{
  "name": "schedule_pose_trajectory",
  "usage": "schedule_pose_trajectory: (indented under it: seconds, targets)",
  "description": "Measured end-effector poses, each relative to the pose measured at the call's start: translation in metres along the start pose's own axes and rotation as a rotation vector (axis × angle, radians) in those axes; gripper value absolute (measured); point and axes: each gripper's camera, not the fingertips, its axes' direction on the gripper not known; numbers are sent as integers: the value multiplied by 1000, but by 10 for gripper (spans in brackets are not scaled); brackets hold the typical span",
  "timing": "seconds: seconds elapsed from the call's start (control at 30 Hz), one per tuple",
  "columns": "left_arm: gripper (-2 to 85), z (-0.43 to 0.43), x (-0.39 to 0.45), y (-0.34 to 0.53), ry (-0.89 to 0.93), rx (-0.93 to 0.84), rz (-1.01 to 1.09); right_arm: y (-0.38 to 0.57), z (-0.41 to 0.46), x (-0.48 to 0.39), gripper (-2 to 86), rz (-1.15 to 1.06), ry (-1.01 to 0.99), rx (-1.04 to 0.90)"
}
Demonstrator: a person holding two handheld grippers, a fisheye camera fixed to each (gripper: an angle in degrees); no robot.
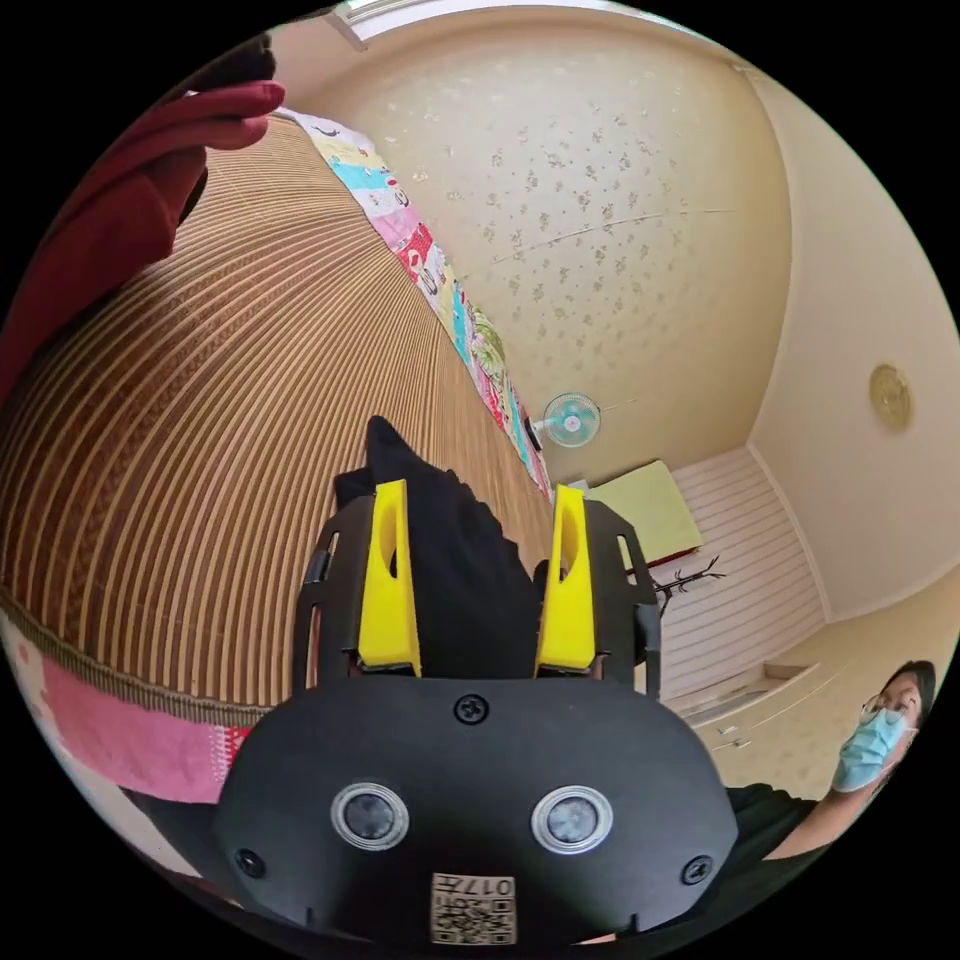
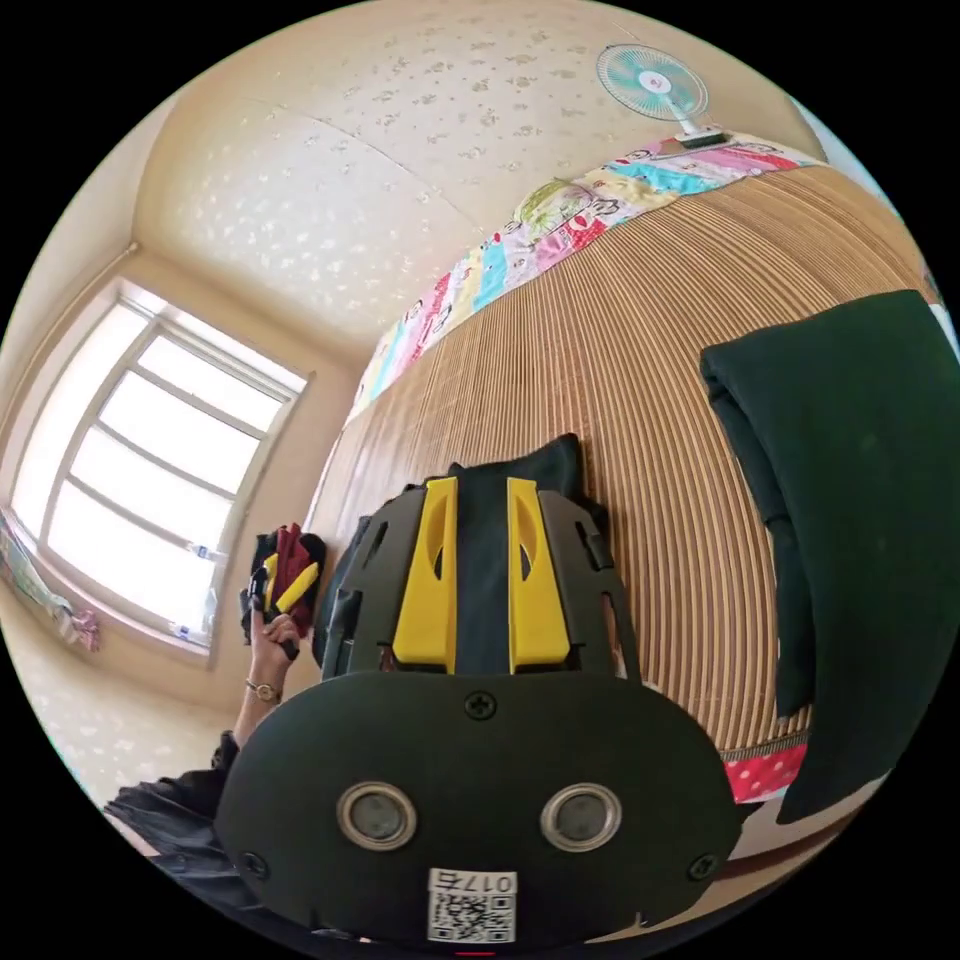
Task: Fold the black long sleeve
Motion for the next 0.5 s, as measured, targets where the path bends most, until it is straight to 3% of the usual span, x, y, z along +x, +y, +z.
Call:
schedule_pose_trajectory:
  seconds: [0.07, 0.2, 0.27, 0.33, 0.4, 0.5]
  targets:
    - [195, -5, -11, 37, -73, 1, 16, 42, 26, -18, 69, -121, 104, -14]
    - [199, -14, -33, 118, -180, -5, -15, 128, 96, -35, 20, -354, 496, -69]
    - [193, -14, -37, 145, -185, 10, -28, 142, 106, -36, 12, -340, 537, -22]
    - [201, -7, -51, 173, -142, 22, -89, 133, 110, -34, 6, -175, 632, -37]
    - [196, -3, -67, 191, -105, 40, -148, 138, 94, -41, 4, -129, 603, 60]
    - [171, 8, -97, 214, -21, 67, -232, 164, 74, -74, 3, -272, 387, 215]
